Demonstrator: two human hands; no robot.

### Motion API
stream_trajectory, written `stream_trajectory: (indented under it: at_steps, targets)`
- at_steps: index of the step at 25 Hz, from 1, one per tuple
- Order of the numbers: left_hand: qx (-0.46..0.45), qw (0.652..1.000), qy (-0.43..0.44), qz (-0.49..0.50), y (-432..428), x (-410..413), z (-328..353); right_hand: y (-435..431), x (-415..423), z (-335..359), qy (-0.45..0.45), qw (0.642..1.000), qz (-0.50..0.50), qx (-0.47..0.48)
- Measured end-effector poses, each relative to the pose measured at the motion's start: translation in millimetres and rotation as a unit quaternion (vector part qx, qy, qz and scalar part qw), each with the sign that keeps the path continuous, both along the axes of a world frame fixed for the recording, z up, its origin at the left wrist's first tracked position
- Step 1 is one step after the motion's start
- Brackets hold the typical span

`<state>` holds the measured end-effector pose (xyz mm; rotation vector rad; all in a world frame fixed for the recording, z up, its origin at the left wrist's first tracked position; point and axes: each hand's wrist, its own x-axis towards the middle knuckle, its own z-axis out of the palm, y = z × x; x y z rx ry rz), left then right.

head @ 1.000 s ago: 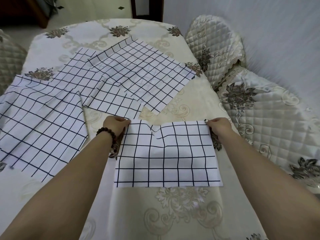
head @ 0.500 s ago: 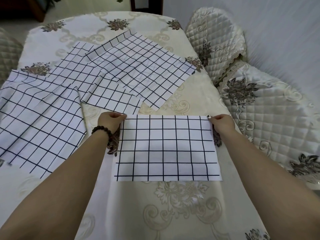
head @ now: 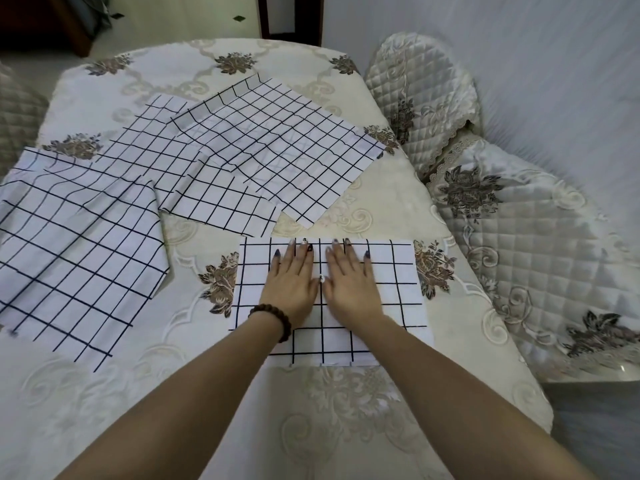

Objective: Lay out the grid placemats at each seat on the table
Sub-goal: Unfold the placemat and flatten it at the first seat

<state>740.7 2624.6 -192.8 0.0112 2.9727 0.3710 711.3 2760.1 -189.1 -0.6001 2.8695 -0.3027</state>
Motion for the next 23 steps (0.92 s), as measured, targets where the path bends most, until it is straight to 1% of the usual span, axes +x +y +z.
stream_trajectory:
  at_steps: [4,6,11,13,16,23]
  targets:
    - [-0.062,0.998,-0.017,0.008,-14.2,-2.2,-14.8,0.9,-6.4,-15.5,-0.002,0.999,-0.026,0.038]
    - [-0.077,0.997,-0.019,0.007,-24.5,2.3,-15.1,16.3,-6.7,-18.1,0.001,0.998,-0.053,0.043]
    - [-0.098,0.994,-0.028,0.042,-54.1,20.3,-11.3,75.1,-4.4,-13.1,-0.015,0.990,-0.131,0.057]
    - [-0.099,0.993,-0.039,0.056,-60.4,26.1,-11.1,89.9,-2.0,-10.9,-0.024,0.987,-0.144,0.067]
    - [-0.089,0.992,-0.033,0.079,-63.4,37.1,-11.8,96.8,4.0,-10.1,-0.025,0.985,-0.157,0.065]
    - [-0.088,0.992,-0.022,0.091,-66.7,57.5,-11.3,101.8,19.6,-12.5,-0.007,0.984,-0.163,0.071]
